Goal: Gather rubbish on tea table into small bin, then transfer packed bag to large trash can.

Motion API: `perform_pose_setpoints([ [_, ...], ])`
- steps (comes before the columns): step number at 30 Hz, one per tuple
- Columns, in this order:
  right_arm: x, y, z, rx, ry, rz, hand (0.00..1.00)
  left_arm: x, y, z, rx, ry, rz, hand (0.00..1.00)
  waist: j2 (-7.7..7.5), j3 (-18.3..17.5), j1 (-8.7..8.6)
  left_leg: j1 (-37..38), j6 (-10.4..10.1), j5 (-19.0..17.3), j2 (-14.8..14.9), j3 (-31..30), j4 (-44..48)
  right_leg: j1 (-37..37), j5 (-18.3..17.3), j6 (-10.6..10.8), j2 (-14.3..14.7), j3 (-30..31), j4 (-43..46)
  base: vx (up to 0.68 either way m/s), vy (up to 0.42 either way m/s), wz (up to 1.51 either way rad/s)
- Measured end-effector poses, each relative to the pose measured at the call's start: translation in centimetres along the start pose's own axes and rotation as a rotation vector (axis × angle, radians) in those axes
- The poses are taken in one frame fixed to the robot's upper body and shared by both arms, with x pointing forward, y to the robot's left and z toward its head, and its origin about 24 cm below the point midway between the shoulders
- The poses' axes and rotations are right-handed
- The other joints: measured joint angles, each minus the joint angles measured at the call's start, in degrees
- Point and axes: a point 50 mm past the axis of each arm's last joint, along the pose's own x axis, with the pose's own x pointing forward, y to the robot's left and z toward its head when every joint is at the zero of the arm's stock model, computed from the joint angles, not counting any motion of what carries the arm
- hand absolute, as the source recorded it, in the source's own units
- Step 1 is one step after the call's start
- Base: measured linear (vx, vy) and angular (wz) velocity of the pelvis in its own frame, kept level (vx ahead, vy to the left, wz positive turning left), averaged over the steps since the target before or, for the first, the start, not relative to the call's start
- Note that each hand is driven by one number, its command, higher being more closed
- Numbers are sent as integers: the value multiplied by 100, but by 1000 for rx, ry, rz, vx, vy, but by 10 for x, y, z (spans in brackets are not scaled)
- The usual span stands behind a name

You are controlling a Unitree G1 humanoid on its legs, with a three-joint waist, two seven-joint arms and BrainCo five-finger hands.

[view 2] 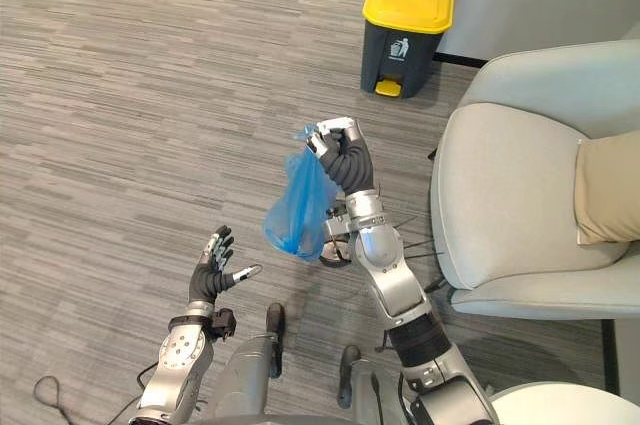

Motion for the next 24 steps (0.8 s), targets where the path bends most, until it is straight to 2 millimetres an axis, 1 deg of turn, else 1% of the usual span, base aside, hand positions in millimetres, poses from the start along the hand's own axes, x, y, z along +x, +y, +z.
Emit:
perform_pose_setpoints([
  [1, 2, -1, 2, -10, -9, 7, 100, 4, -1, 5, 2, -23, -6, 0, 5, -26, -6, 175, 94, -264, 104, 48, 248, 36, 167, 30, -30, -12, -202, -192, 42, 21],
  [2, 3, -2, 2, -18, -11, 12, 100, 7, -1, 7, 5, -36, -9, 0, 9, -65, -35, 338, 94, -360, 165, 90, 187, 54, 278, 80, -49, -23, -363, -161, 83, 25],
  [3, 3, -3, 3, -29, -14, 23, 100, 10, -1, 10, 10, -51, -10, 0, 49, -142, -136, 602, 22, -399, 201, 175, -189, 96, 455, 165, -58, -83, -646, -104, 96, 28],
  [4, 4, -4, 3, -36, -15, 31, 100, 12, -2, 11, 17, -57, -13, 0, 89, -191, -178, 825, -51, -414, 215, 207, -552, 122, 550, 214, -59, -115, -806, -101, 158, 36],
  [5, 5, -7, 5, -48, -21, 35, 100, 17, -5, 15, 33, -72, -27, 0, 198, -295, -266, 1193, -442, -337, 198, 274, -1444, 123, 762, 341, -32, -168, -1055, -74, 207, 28],
  [6, 5, -6, 5, -43, -19, 34, 100, 23, -7, 17, 76, -85, -40, 0, 94, -332, -281, 1246, -499, -94, 82, 304, -1770, 121, 980, 420, -136, -151, -1269, -91, 254, 16],
  [9, 6, 5, 4, -11, -18, 86, 100, 27, -7, 18, 158, -96, -55, 0, -98, -453, -276, 1409, -406, -16, -154, 455, -1910, 423, 1379, 578, -269, -26, -1866, -52, 204, -8],
  [10, 6, 8, 5, 1, -20, 99, 100, 27, -6, 18, 172, -96, -58, 0, -133, -483, -280, 1473, -403, -15, -198, 491, -1941, 498, 1420, 618, -303, 3, -1950, -31, 146, -22],
  [11, 6, 18, 8, 29, -33, 137, 100, 27, -5, 18, 197, -97, -62, 0, -186, -594, -278, 1587, -358, 15, -260, 584, -2059, 547, 1483, 642, -333, 94, -2043, -37, 108, -22],
  [12, 7, 27, 16, 65, -63, 181, 100, 28, -5, 17, 215, -97, -68, 0, -226, -672, -296, 1634, -321, 41, -304, 612, -2136, 563, 1524, 658, -355, 134, -2098, -38, 85, -21],
  [13, 7, 32, 20, 79, -82, 207, 100, 30, -6, 17, 223, -94, -76, 0, -234, -681, -300, 1683, -297, 58, -317, 634, -2189, 596, 1553, 660, -358, 148, -2140, -37, 53, -20],
  [15, 10, 53, 35, 129, -146, 317, 100, 35, -11, 11, 271, -69, -111, 0, -258, -771, -312, 1795, -274, 93, -329, 753, -2302, 614, 1626, 668, -342, 285, -2211, -43, 20, -25],
  [16, 10, 57, 38, 139, -155, 340, 100, 36, -13, 9, 280, -61, -123, 0, -263, -815, -315, 1794, -274, 93, -325, 763, -2302, 621, 1656, 660, -334, 301, -2254, -33, -6, -21],
  [18, 12, 72, 47, 153, -192, 434, 100, 41, -24, 6, 296, -48, -173, 0, -291, -858, -353, 1830, -291, 103, -315, 831, -2301, 690, 1770, 626, -279, 367, -2406, -33, -16, -18],
  [21, 13, 85, 53, 156, -215, 520, 100, 44, -33, 6, 305, -50, -208, 0, -300, -865, -440, 1876, -317, 120, -264, 895, -2305, 702, 1827, 569, -200, 453, -2438, -48, -30, -18],
  [24, 13, 90, 49, 168, -191, 560, 100, 50, -39, 5, 325, -44, -235, 0, -344, -894, -455, 1996, -378, 187, -193, 968, -2437, 701, 1859, 526, -99, 563, -2441, -60, -61, -19],
])
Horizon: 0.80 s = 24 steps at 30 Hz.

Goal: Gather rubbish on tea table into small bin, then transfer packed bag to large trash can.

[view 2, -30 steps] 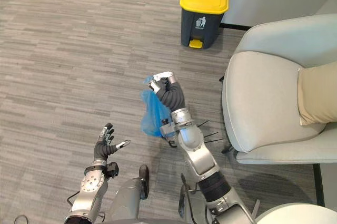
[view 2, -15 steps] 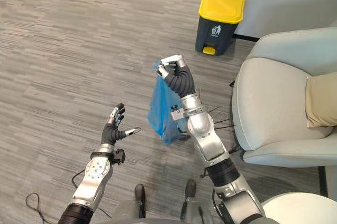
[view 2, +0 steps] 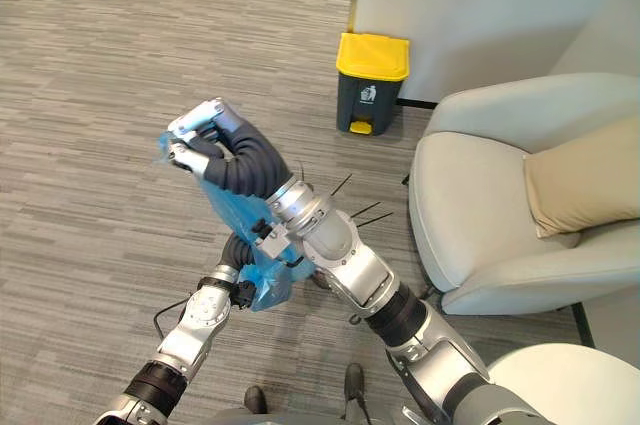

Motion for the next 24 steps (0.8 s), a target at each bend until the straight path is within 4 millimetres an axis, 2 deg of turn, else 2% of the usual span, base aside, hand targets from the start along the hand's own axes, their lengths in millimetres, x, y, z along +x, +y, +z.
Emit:
perform_pose_setpoints([
  [2, 4, 3, -2, -10, 11, 31, 100, 4, -3, 0, 9, 3, -14, 0, -32, -23, -1, 31, -30, 22, 51, 49, -47, 11, 64, -45, 49, 46, -78, -59, -57, -18],
  [3, 5, 3, -3, -12, 14, 37, 100, 5, -5, 2, 13, -2, -23, 100, -37, -27, 4, 26, -43, 30, 64, 55, -53, 11, 83, -53, 65, 55, -103, -40, -45, -6],
  [12, 10, 17, -19, 9, 83, 93, 100, 13, -32, 13, 40, -34, -111, 100, -41, -35, 0, 65, -87, 152, 130, 58, -200, 12, 160, -100, 182, 65, -190, -15, -20, -1],
  [17, 14, 18, -18, 3, 71, 99, 100, 17, -30, 18, 35, -51, -65, 100, -40, -35, -7, 72, -91, 155, 161, 49, -166, 54, 167, -108, 205, 59, -219, -1, -1, 1],
  [18, 14, 18, -18, 0, 71, 99, 0, 17, -30, 18, 33, -51, -63, 100, -41, -36, -6, 82, -92, 154, 164, 32, -155, 115, 198, -116, 207, 43, -291, -5, -4, 4],
  [22, 11, 17, -19, -28, 73, 93, 0, 17, -25, 16, 2, -36, -13, 100, -41, -39, -4, 84, -91, 154, 176, 25, -144, 130, 204, -117, 217, 42, -309, -2, -1, 1],
  [24, -1, 15, -20, -64, 80, 53, 0, 14, -16, 12, -35, -14, 45, 100, -41, -39, -11, 95, -91, 153, 176, 23, -143, 141, 204, -116, 216, 43, -310, 0, 0, 0],
])
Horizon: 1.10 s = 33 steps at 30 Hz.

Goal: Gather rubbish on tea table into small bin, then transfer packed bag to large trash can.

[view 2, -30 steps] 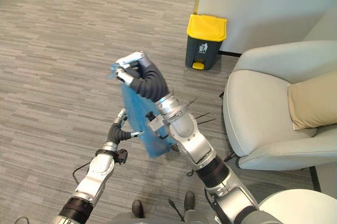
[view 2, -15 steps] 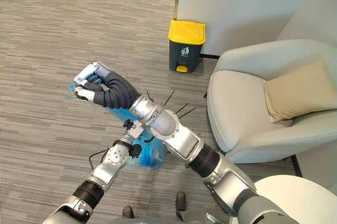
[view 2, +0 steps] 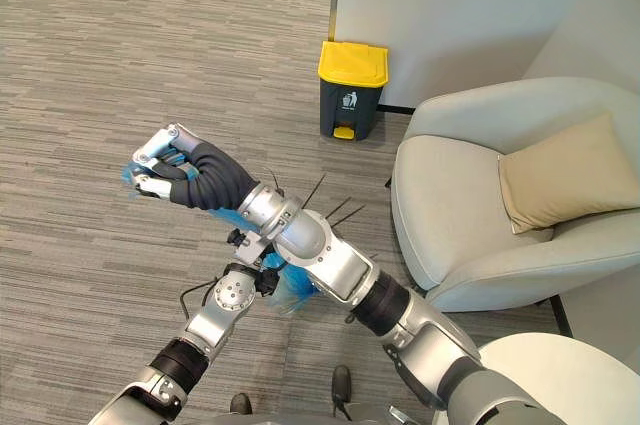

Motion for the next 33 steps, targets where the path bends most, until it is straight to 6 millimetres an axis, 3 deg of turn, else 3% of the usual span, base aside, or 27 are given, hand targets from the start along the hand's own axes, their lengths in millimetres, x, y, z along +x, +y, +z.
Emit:
perform_pose_setpoints([
  [4, -41, -11, -11, -112, 86, -129, 0, -17, 18, -16, -73, 63, 112, 100, 0, 0, -5, 4, 1, -3, -3, -6, -1, 10, -2, 3, -2, -1, -3, 0, 0, 0],
  [6, -86, -21, -29, -242, 250, -200, 0, -32, 35, -31, -96, 124, 188, 100, 0, 0, 14, 3, 4, -6, -4, -24, -1, 20, -6, 7, -4, -10, -10, -13, 7, 4],
  [7, -97, -22, -33, -264, 291, -215, 0, -36, 38, -35, -98, 139, 200, 100, 1, 1, 14, 3, 11, -11, -4, -26, -1, 22, -7, 8, -4, -11, -11, 0, 0, 0],
  [9, -149, -27, -46, -356, 493, -281, 0, -54, 53, -52, -93, 208, 254, 100, 5, 4, 8, 2, 24, -20, -3, -30, -1, 23, -13, 14, -5, -11, -14, 0, 0, 0],
  [10, -160, -27, -48, -367, 537, -294, 0, -59, 56, -56, -92, 223, 267, 100, 7, 4, 6, 2, 25, -22, -3, -31, -1, 23, -15, 17, -6, -11, -14, 0, 0, 0],
  [12, -211, -27, -61, -363, 748, -361, 0, -78, 67, -70, -90, 289, 323, 100, 19, 8, -53, -2, 36, -32, -9, -41, -2, 22, -30, 36, -11, -17, -15, 0, 0, 0],
  [13, -223, -26, -64, -353, 798, -374, 0, -82, 69, -73, -88, 301, 332, 100, 24, 6, -71, -4, 35, -32, -11, -47, -2, 22, -32, 37, -13, -22, -16, -23, 10, 5],
  [15, -278, -17, -81, -274, 1038, -423, 0, -97, 77, -87, -87, 369, 358, 100, 102, -25, -142, -28, 34, -33, -31, -85, -7, 19, -78, 100, -34, -52, -18, -21, 11, 7],
  [16, -291, -14, -83, -247, 1089, -439, 0, -100, 78, -91, -86, 389, 360, 100, 127, -31, -140, -28, 33, -34, -38, -92, -7, 20, -80, 102, -39, -56, -18, -10, 10, 5],
  [20, -372, 4, -93, -97, 1442, -547, 0, -123, 72, -120, -93, 547, 313, 100, 363, -40, -142, -31, 24, -41, -103, -190, -31, 51, -101, 132, -108, -161, -19, -16, 15, 10],
  [23, -398, 16, -94, -35, 1571, -600, 0, -144, 71, -137, -103, 648, 309, 100, 388, -56, -131, -25, 21, -42, -118, -279, -71, 72, -113, 144, -115, -211, -19, -7, 4, 11],
  [25, -402, 18, -94, -32, 1591, -628, 0, -159, 70, -148, -106, 720, 305, 100, 392, -35, -133, -81, 21, -41, -135, -402, -41, 87, -133, 142, -141, -359, -18, -14, -1, 22],
  [29, -406, 17, -93, -41, 1604, -694, 0, -157, 66, -148, -106, 719, 274, 100, 442, 115, -140, -750, 84, -197, -180, -873, 523, 42, -255, 152, -261, -926, 55, -49, 32, 73],
  [31, -408, 15, -94, -51, 1614, -723, 0, -154, 66, -147, -106, 710, 271, 100, 506, 237, -124, -1041, 305, -340, -157, -736, 734, 19, -358, 231, -379, -1329, 155, -50, 68, 112],
  [33, -412, 13, -92, -63, 1627, -763, 0, -154, 64, -146, -112, 707, 253, 100, 489, 270, -113, -1148, 480, -447, -34, 43, 873, 8, -429, 328, -629, -1644, 183, 64, 127, 96],
])
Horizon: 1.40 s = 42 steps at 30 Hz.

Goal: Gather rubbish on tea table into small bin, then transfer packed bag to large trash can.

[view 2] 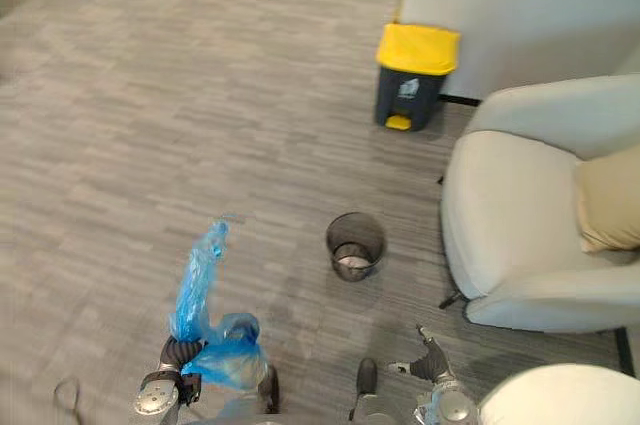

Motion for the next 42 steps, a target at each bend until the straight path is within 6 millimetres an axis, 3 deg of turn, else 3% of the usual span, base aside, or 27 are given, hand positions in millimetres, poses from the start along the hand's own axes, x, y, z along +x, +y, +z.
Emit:
perform_pose_setpoints([
  [1, 1, -3, 1, 3, 1, -17, 0, 0, -1, 0, 0, 0, -4, 100, 107, 16, 10, -78, 47, -31, 164, 489, 208, 28, -47, 64, -38, -167, 75, 117, 167, 100],
  [3, 3, -3, 1, 17, 16, -33, 0, -1, 0, -1, 0, 2, -3, 100, 113, 59, 58, -173, 32, -20, 234, 627, 475, 125, -177, 206, -175, -391, 237, 103, 140, 73],
  [6, 3, 8, 1, 69, 30, -26, 0, -3, 3, 2, 6, -23, -6, 100, -38, 144, 155, -292, 87, -619, 111, 445, 1258, 103, -882, 553, -620, -414, 1203, 168, 215, 46],
  [7, 3, 11, 2, 75, 29, -22, 0, -4, 4, 3, 10, -26, -9, 100, -85, 173, 159, -293, 96, -732, 86, 436, 1375, 50, -1000, 566, -723, -396, 1474, 205, 157, 32],
  [9, 3, 20, 7, 100, 19, -5, 0, -6, 4, 0, 22, -11, -18, 100, -152, 270, 204, -210, 201, -1160, 36, 395, 1754, -884, -917, 236, -1137, 312, 3686, 230, 172, 1],
  [10, 3, 23, 8, 106, 17, -1, 0, -5, 5, 1, 24, -11, -17, 100, -153, 335, 200, -106, 232, -1213, 37, 392, 1760, -1132, -931, 209, -1150, 549, 4136, 265, 171, -3],
  [12, 3, 31, 13, 142, 14, 10, 0, -4, 11, 7, 38, -34, -5, 100, -196, 521, 138, 313, 199, -1422, 43, 372, 1672, -1619, -1472, 327, -874, 864, 5005, 315, 75, 3],
  [15, 6, 30, 18, 148, -3, 0, 0, 2, 13, 19, 45, -76, 0, 100, -296, 550, 46, 769, 65, -1656, -50, 413, 1388, -2101, -1663, 201, -460, 391, 4332, 414, -12, 5],
  [17, 6, 28, 14, 141, 15, -2, 0, 6, 12, 27, 36, -98, -1, 100, -282, 559, -79, 1059, -78, -1647, -160, 393, 1107, -2305, -1496, -39, -261, 81, 3470, 487, -58, 32],
  [19, 1, 29, 6, 154, 41, 0, 0, 6, 12, 27, 30, -99, 4, 100, -308, 506, -179, 1452, -358, -1770, -157, 302, 964, -2313, -1029, -725, -3, 79, 3206, 694, -121, 47],
  [20, 2, 23, 6, 151, 37, -16, 0, 6, 6, 27, 8, -96, 1, 100, -112, 499, -233, 1488, -489, -1762, 73, 229, 1167, -2209, -1184, -981, 70, -67, 3434, 859, -168, 37],
  [21, 3, 18, 9, 158, 21, -33, 0, 7, 1, 32, -15, -116, -2, 100, -17, 546, -161, 1361, -640, -1559, 359, 272, 1846, -2044, -1298, -1208, 153, -211, 3608, 739, -148, 20],
  [22, 3, 17, 11, 158, 15, -36, 0, 6, -2, 34, -27, -122, -4, 100, 5, 571, -161, 1230, -516, -1322, 479, 272, 2386, -1912, -1350, -1293, 158, -275, 3726, 707, -183, 7],
  [23, 0, 16, 11, 155, 2, -40, 0, 5, -10, 35, -57, -128, -16, 100, -71, 633, -182, 999, 86, -341, 666, 246, 3558, -1743, -1537, -1391, 154, -365, 4243, 503, -204, -24],
  [24, -2, 17, 14, 167, -18, -45, 0, 1, -15, 34, -81, -130, -19, 100, -12, 554, 0, 665, 308, 602, 1140, 208, 4596, -1361, -1654, -1045, 533, -194, 3493, 432, -304, -54],
  [25, -2, 17, 17, 173, -32, -48, 0, -1, -18, 37, -99, -147, -20, 100, 57, 609, 57, 420, 88, 41, 1368, 80, 5382, -998, -1682, -1479, 780, -250, 3067, 368, -239, -122],
  [26, 2, 15, 26, 192, -55, -62, 0, 2, -20, 44, -111, -167, -23, 100, 105, 609, 162, -38, 61, -638, 1396, -38, 5864, -757, -1808, -1568, 986, 106, 2999, 397, -150, -108],
  [29, 1, 28, 31, 232, -58, -45, 0, 6, -21, 57, -113, -207, -31, 100, -308, 751, 327, -791, 103, -1096, 922, -130, 5299, 37, -1843, -1567, 996, 682, 2400, 649, -15, -94],
  [31, 0, 27, 29, 238, -54, -57, 0, 4, -24, 57, -113, -214, -44, 100, -449, 701, 353, -1201, 31, -1163, 523, -397, 4272, 540, -1918, -1426, 965, 1110, 1995, 575, 84, -112],
  [32, 0, 22, 28, 229, -54, -70, 0, 2, -27, 56, -113, -212, -53, 100, -439, 643, 401, -1289, -85, -1127, 257, -718, 3373, 682, -2065, -1160, 942, 1398, 1947, 587, 223, -153],
  [33, 0, 12, 22, 222, -40, -97, 0, 1, -32, 54, -128, -204, -61, 100, -257, 529, 463, -1247, -133, -621, 55, -1180, 2036, 725, -2248, -891, 1020, 1784, 2053, 598, 278, -166],
  [34, 0, 5, 19, 212, -34, -113, 0, -2, -35, 49, -135, -190, -63, 100, -69, 446, 495, -1267, -68, 55, 45, -1414, 1627, 738, -2405, -726, 1125, 2004, 2194, 592, 359, -152],
  [35, 1, 14, 19, 239, -14, -102, 0, 0, -30, 48, -109, -180, -62, 100, -383, 385, 469, -1189, -27, -347, -8, -1037, 2016, 636, -2670, -517, 847, 2285, 2568, 676, 379, -140],
  [37, -1, 19, 23, 252, -26, -90, 0, 1, -23, 48, -82, -189, -54, 100, -498, 338, 473, -751, 98, -973, -2, -543, 2159, 312, -2526, 192, 562, 2326, 3627, 620, 324, -126],
  [38, 0, 22, 25, 255, -28, -83, 0, 1, -20, 49, -65, -194, -55, 100, -506, 339, 449, -430, 138, -1187, 28, -297, 2112, -75, -2316, 789, 395, 2240, 4462, 430, 246, -116],
  [39, 1, 24, 26, 256, -30, -76, 0, 2, -17, 52, -42, -209, -56, 100, -501, 337, 426, -67, 143, -1368, 47, -45, 1972, -547, -2332, 853, 169, 1885, 5271, 408, 219, -100],
  [42, 3, 27, 30, 248, -35, -63, 0, 4, -10, 57, -9, -226, -52, 100, -504, 332, 377, 496, 82, -1536, 64, 350, 1537, -1194, -2444, 276, -162, 960, 5441, 347, 93, -73],
])
